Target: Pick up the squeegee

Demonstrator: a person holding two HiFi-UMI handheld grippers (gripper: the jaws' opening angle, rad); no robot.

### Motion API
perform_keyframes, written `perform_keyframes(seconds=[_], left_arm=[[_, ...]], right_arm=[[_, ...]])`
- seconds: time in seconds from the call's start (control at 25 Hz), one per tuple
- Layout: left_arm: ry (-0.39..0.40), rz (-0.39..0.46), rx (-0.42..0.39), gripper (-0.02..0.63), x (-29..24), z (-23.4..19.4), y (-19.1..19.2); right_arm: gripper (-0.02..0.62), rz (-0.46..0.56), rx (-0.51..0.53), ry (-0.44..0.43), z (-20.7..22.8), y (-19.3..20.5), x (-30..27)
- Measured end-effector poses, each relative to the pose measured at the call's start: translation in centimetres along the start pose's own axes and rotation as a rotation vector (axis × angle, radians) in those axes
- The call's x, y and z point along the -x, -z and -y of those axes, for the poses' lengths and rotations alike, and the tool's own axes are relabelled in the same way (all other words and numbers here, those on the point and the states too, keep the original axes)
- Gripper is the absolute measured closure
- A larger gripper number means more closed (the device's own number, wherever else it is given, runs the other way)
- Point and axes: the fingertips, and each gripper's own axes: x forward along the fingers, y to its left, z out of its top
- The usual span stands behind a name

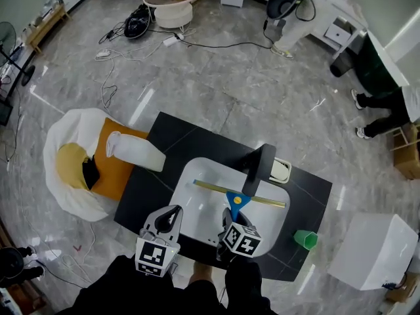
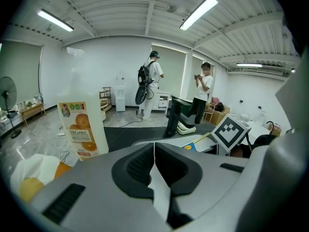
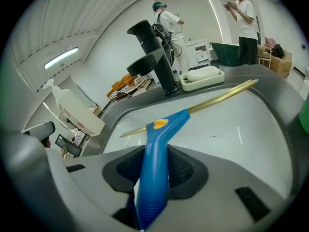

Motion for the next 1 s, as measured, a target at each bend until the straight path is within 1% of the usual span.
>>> perform_keyframes(seconds=[0.2, 0.44, 0.68, 1.0], left_arm=[[0.025, 0.033, -0.029, 0.580, 1.7, 0.8, -1.1], [0.054, 0.080, -0.062, 0.580, 3.8, 1.7, -3.2], [0.090, 0.130, -0.098, 0.580, 7.5, 3.5, -4.9], [0.146, 0.193, -0.136, 0.580, 11.8, 5.8, -6.8]], right_arm=[[0.457, 0.043, -0.005, -0.007, -1.1, 0.0, 2.6], [0.457, 0.106, -0.013, -0.008, -2.4, -0.7, 6.4], [0.457, 0.199, -0.016, -0.007, -3.9, -1.1, 12.1], [0.457, 0.322, -0.015, 0.018, -5.5, -1.1, 19.4]])
